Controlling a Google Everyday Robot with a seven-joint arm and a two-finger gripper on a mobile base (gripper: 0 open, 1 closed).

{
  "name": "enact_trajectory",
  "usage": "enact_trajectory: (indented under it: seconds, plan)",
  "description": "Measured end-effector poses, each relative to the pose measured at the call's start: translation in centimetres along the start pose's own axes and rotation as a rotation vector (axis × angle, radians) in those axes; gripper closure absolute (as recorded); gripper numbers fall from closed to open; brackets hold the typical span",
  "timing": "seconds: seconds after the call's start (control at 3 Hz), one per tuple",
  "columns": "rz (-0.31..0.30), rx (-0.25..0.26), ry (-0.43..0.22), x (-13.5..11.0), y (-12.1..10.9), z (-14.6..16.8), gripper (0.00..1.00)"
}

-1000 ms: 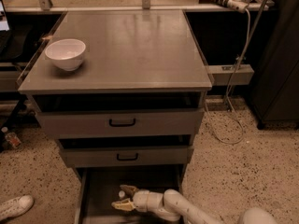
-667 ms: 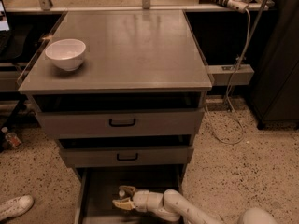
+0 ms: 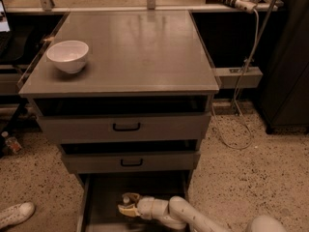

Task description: Pick water bottle from bottom drawer and place on counter

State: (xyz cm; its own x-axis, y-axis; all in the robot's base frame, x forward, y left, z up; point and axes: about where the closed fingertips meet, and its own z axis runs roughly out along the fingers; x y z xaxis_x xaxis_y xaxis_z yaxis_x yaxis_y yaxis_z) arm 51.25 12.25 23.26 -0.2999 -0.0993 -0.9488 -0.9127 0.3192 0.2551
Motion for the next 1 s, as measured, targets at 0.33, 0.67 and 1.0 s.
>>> enact_trajectory:
  seconds: [0.33, 0.67, 1.0]
  plan:
    - [0.032, 0.035, -0.04, -1.3, 0.6, -0.7, 1.0]
    - [0.049, 0.083, -0.068, -3.3, 1.3, -2.0, 1.0]
    - [0.06, 0.123, -0.072, -6.3, 2.1, -3.5, 1.0]
